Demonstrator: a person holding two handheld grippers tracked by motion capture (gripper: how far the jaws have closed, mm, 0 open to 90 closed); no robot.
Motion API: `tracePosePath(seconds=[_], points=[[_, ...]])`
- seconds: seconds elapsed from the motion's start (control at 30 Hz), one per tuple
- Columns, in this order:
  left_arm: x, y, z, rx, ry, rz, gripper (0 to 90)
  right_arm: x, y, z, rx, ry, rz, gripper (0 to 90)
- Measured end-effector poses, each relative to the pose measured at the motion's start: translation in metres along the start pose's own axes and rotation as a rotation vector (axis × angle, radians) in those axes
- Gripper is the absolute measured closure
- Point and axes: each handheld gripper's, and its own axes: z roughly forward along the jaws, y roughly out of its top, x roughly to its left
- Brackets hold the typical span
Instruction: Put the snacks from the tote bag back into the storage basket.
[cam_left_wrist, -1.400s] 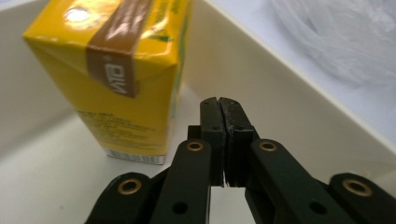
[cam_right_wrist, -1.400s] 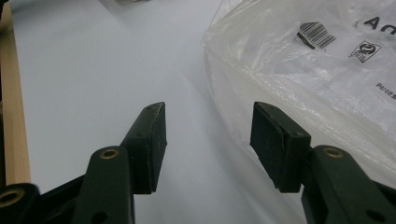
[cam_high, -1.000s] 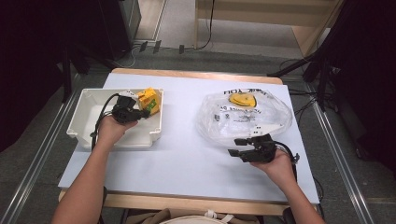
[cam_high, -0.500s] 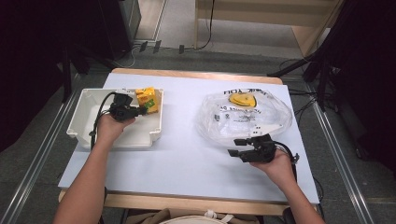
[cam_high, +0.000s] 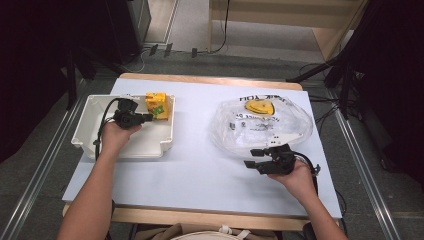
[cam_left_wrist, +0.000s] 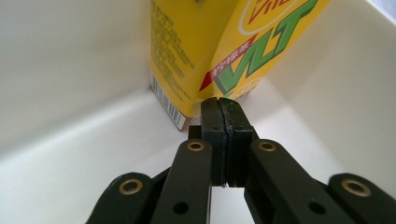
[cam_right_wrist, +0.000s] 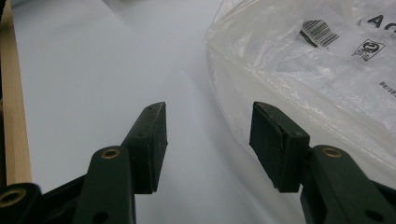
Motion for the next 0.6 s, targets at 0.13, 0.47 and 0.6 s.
tracePosePath(seconds=[0.13,0.47,0.6], points=[[0.002,0.0,-0.001,0.003,0.003,0.0,89.6,0.0,0.0,0.0,-0.001,0.0,-0.001,47.3],[-0.018,0.004,-0.022,0.012,-0.074,0.057,82.3,0.0,0.0,-0.002,-0.009,-0.003,-0.003,47.3],[-0.03,0.006,-0.031,0.021,-0.103,0.079,80.0,0.0,0.0,-0.002,-0.009,-0.004,-0.003,47.2]])
